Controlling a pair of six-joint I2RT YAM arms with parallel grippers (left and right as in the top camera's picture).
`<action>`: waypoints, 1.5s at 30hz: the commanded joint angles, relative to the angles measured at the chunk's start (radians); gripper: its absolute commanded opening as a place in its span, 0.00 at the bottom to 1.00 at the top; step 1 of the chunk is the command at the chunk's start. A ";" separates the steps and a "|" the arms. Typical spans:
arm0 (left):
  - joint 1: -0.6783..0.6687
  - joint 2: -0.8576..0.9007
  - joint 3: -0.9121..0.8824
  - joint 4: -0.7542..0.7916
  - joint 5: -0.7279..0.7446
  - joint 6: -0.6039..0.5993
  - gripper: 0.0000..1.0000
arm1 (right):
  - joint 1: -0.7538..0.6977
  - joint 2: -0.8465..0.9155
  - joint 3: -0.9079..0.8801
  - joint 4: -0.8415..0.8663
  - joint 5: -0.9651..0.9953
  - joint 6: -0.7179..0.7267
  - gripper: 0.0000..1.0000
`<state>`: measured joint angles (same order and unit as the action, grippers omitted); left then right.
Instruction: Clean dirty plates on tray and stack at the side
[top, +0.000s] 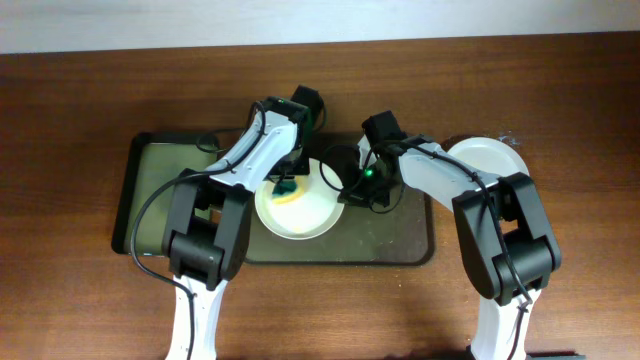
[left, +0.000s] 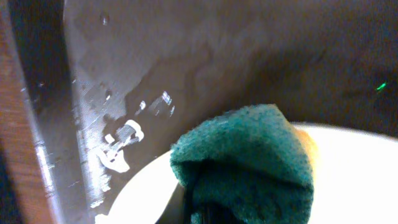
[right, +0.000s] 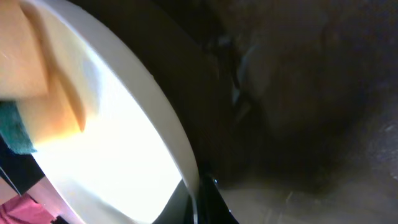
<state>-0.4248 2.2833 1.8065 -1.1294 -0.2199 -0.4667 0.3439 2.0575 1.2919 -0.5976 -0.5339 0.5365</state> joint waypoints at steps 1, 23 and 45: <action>0.022 0.061 -0.038 -0.065 -0.058 0.269 0.00 | -0.023 0.043 -0.052 -0.048 0.103 0.003 0.04; -0.085 0.061 -0.038 -0.027 0.613 0.674 0.00 | -0.023 0.043 -0.052 -0.048 0.103 0.003 0.04; 0.021 0.061 0.186 0.060 -0.286 0.010 0.00 | -0.023 0.043 -0.052 -0.048 0.103 -0.001 0.04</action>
<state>-0.4603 2.3302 1.9190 -1.0359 -0.3431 -0.4221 0.3180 2.0480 1.2892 -0.5999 -0.4801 0.5709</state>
